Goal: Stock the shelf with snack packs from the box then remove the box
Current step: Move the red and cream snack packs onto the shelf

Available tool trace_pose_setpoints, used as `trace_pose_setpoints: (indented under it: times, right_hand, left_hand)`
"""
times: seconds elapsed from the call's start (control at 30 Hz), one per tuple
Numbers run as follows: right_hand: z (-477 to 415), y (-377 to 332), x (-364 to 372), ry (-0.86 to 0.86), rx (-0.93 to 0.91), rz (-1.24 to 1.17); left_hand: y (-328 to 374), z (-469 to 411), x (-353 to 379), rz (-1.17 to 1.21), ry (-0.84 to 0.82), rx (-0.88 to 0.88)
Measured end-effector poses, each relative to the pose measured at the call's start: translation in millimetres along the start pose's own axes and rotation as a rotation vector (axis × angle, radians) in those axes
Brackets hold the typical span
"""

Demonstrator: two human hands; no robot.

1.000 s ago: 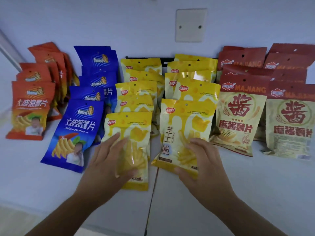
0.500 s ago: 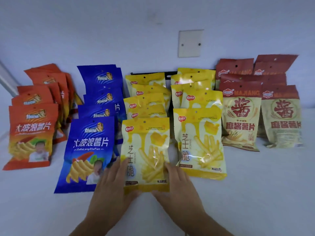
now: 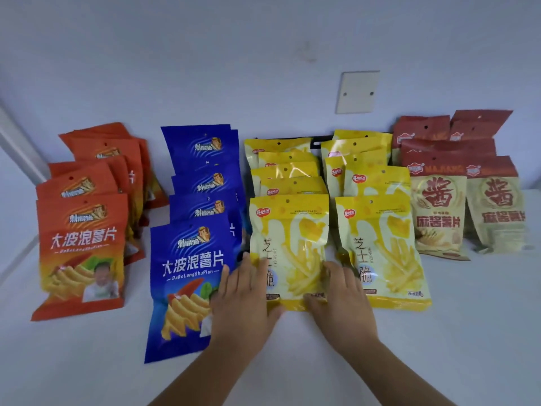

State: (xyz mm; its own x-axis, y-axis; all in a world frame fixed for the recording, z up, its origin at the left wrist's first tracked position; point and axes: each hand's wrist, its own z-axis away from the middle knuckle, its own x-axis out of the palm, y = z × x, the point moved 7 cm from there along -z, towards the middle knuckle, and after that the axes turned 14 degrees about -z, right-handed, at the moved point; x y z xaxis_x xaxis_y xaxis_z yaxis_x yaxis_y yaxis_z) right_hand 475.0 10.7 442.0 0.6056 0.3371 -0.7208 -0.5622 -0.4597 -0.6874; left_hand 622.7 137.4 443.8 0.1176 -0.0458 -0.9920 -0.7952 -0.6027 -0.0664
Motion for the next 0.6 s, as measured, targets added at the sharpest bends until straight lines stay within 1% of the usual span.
trace_pose_setpoints:
  times: [0.13,0.27,0.37,0.47,0.53,0.6]
  right_hand:
    - [3.0,0.2,-1.6,0.047,-0.016,-0.012]
    - [4.6,-1.9,-1.9,0.034,-0.045,-0.023]
    - [13.2,-8.7,-2.4,0.056,-0.105,-0.058]
    - [24.6,-25.5,-0.2,0.068,-0.203,-0.135]
    - [32.8,-43.5,8.8,0.004,-0.255,-0.191]
    - [43.5,-63.7,24.9,-0.127,-0.26,-0.291]
  left_hand:
    - [-5.8,5.6,-8.0,0.063,0.004,0.072]
    - [-37.1,16.6,-18.1,0.149,0.0,0.079]
    - [-82.9,35.0,-13.6,0.214,-0.018,-0.03]
    - [-124.4,54.8,-11.7,0.272,0.03,-0.108]
    - [-146.7,65.9,-4.5,0.305,0.017,-0.17]
    - [-161.6,73.1,7.3,0.334,-0.039,-0.217]
